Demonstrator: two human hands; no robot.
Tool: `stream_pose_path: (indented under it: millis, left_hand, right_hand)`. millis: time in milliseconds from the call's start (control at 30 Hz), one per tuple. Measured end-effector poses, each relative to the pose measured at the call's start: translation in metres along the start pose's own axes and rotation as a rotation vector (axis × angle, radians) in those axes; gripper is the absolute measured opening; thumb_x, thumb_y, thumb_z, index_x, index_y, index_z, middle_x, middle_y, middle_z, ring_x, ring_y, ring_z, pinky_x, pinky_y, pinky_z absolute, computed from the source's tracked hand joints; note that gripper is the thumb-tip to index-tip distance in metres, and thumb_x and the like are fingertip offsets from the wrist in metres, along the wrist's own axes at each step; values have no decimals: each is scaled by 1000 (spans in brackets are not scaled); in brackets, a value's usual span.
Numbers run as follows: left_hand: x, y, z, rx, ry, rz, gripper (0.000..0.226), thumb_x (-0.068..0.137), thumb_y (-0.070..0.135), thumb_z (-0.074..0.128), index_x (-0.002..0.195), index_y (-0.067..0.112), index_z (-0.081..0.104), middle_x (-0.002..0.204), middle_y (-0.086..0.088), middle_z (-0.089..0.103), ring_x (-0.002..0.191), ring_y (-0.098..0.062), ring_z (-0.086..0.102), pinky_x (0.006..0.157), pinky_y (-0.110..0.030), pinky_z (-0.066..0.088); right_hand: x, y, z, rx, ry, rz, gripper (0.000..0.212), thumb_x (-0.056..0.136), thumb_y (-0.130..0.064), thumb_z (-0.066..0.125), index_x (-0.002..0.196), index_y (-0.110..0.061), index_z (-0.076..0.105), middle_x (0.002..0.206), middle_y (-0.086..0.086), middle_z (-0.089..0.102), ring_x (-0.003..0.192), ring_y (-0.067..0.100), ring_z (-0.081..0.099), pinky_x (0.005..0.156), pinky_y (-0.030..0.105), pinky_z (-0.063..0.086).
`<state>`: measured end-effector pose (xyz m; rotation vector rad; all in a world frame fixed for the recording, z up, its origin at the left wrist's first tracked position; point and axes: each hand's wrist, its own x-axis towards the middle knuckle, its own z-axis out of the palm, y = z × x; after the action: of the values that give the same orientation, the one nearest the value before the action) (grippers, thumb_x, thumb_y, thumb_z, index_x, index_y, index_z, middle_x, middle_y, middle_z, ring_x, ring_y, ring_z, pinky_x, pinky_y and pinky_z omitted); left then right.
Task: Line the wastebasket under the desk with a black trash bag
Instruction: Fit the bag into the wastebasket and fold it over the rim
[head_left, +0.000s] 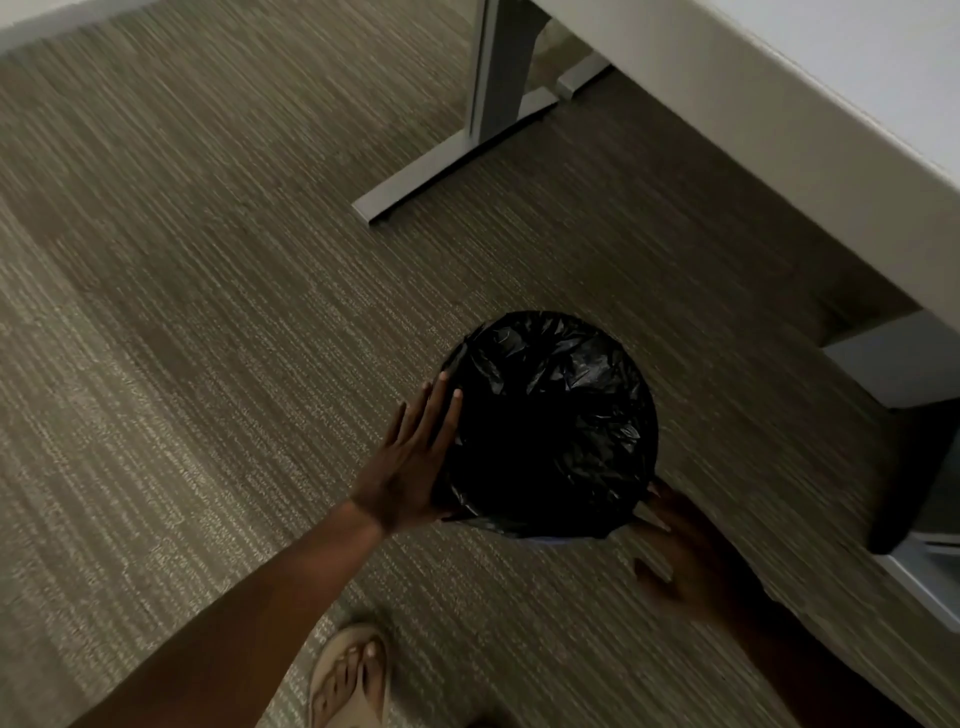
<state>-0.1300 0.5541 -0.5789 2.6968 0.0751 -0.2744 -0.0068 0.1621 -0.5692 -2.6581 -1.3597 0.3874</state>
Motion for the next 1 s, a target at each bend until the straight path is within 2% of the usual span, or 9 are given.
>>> stream_pose_path:
  millis: [100, 300, 400, 500, 567, 633, 733, 833, 1000]
  left_hand:
    - [0, 3, 8, -19, 18, -25, 137, 78, 83, 59, 166, 5, -11, 176, -16, -18, 164, -37, -11, 131, -59, 14]
    - [4, -4, 21, -110, 147, -63, 146, 73, 93, 57, 166, 5, -13, 178, -13, -12, 166, -30, -3, 130, -58, 20]
    - [2, -9, 25, -182, 226, -77, 146, 71, 93, 58, 167, 8, -12, 178, -11, -11, 166, -29, -2, 130, -58, 22]
    - [-7, -14, 27, -287, 295, -122, 137, 74, 89, 61, 168, 21, -12, 178, -7, -11, 165, -30, 5, 127, -51, 27]
    - [-17, -17, 26, -316, 296, -142, 129, 75, 88, 61, 168, 31, -10, 178, -10, 0, 163, -34, 15, 123, -54, 35]
    - [-30, -19, 27, -256, 300, -49, 121, 81, 83, 60, 169, 30, -4, 177, -10, 8, 161, -34, 21, 119, -59, 41]
    - [-39, -19, 23, -285, 285, 3, 106, 93, 73, 56, 170, 26, 0, 179, 5, 2, 165, -14, 8, 124, -44, 34]
    - [-20, 1, 3, -753, 246, -135, 86, 97, 71, 50, 166, 46, 5, 173, 27, 17, 158, 7, 19, 124, -29, 32]
    - [36, 30, -17, -1390, 233, -386, 61, 101, 68, 44, 155, 39, 46, 149, 13, 63, 137, -9, 61, 110, -35, 54]
  right_hand:
    - [-7, -2, 13, -106, -107, 20, 72, 85, -37, 78, 150, -15, 57, 161, 17, 46, 152, 40, 35, 110, 63, 48]
    - [15, -21, 21, -118, -312, 183, 71, 96, -36, 61, 161, -22, 38, 171, 7, 28, 159, 38, 23, 125, 58, 29]
    - [23, -36, 20, 260, 106, 442, 38, 86, 4, 72, 122, -5, 74, 140, 18, 67, 129, 40, 63, 98, 44, 54]
    - [30, -39, 7, 622, 518, 974, 23, 91, 3, 64, 91, -19, 72, 117, 16, 75, 105, 38, 71, 81, 40, 52]
    - [36, -44, -1, 886, 534, 1124, 18, 100, -16, 62, 116, -22, 68, 129, 10, 70, 111, 32, 68, 89, 50, 56]
    - [44, -52, -6, 1145, 450, 1051, 43, 105, -32, 59, 148, -28, 52, 143, 0, 59, 115, 25, 67, 95, 50, 57]
    - [58, -65, -7, 1084, 300, 948, 61, 105, -46, 49, 162, -29, 34, 158, 5, 48, 126, 28, 64, 99, 50, 56]
    - [64, -72, 3, 939, 284, 967, 69, 106, -48, 47, 167, -28, 21, 168, 10, 37, 142, 37, 51, 105, 47, 48]
    - [70, -75, 13, 1024, 295, 1035, 63, 109, -36, 50, 166, -26, 24, 164, 15, 42, 142, 40, 49, 110, 51, 46]
